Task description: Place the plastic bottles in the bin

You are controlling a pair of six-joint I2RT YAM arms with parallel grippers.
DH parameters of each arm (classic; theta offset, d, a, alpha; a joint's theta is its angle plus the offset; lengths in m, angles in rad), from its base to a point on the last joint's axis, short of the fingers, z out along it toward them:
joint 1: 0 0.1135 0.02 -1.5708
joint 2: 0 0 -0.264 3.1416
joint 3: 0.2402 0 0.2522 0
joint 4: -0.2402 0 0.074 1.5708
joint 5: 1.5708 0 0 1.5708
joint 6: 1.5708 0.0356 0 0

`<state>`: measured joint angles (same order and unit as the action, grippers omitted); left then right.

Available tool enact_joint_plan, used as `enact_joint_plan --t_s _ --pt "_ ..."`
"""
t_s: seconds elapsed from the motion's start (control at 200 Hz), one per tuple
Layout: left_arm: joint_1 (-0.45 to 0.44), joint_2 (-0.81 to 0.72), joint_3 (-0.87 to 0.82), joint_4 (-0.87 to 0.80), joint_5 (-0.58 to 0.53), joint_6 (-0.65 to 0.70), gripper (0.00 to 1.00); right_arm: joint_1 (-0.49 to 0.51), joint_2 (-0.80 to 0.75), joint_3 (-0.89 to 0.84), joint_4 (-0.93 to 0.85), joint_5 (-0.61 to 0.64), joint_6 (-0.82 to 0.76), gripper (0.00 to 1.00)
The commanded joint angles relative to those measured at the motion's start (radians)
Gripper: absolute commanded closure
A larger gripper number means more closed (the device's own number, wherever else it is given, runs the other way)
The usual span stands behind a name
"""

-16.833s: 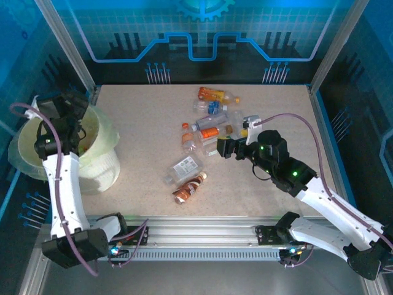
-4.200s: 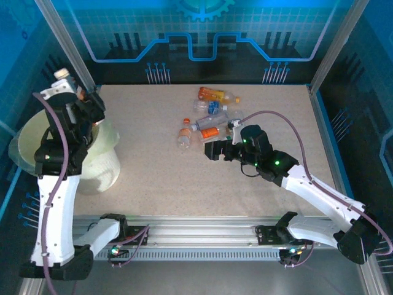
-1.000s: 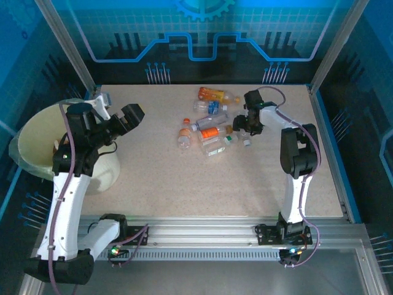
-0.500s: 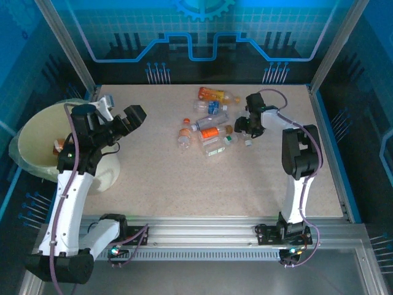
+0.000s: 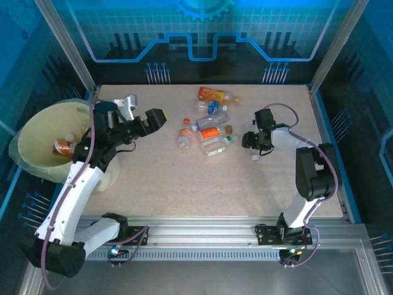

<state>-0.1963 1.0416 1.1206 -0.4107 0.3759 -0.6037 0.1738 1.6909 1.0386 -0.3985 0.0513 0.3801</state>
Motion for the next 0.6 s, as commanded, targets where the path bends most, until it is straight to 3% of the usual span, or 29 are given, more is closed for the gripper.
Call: enact_joint_plan --t_s 0.0,0.335,0.595 --pt "-0.051 0.020 -0.021 0.073 0.019 0.003 0.01 -0.007 -0.106 -0.075 0.035 -0.063 -0.002 0.52" --pt "-0.196 0.133 -0.056 0.163 -0.003 -0.005 0.01 0.066 -0.483 -0.322 0.088 -0.234 0.051 0.58" --pt "-0.281 0.216 -0.046 0.247 0.079 0.002 0.01 0.186 -0.675 -0.324 0.147 -0.402 0.092 0.59"
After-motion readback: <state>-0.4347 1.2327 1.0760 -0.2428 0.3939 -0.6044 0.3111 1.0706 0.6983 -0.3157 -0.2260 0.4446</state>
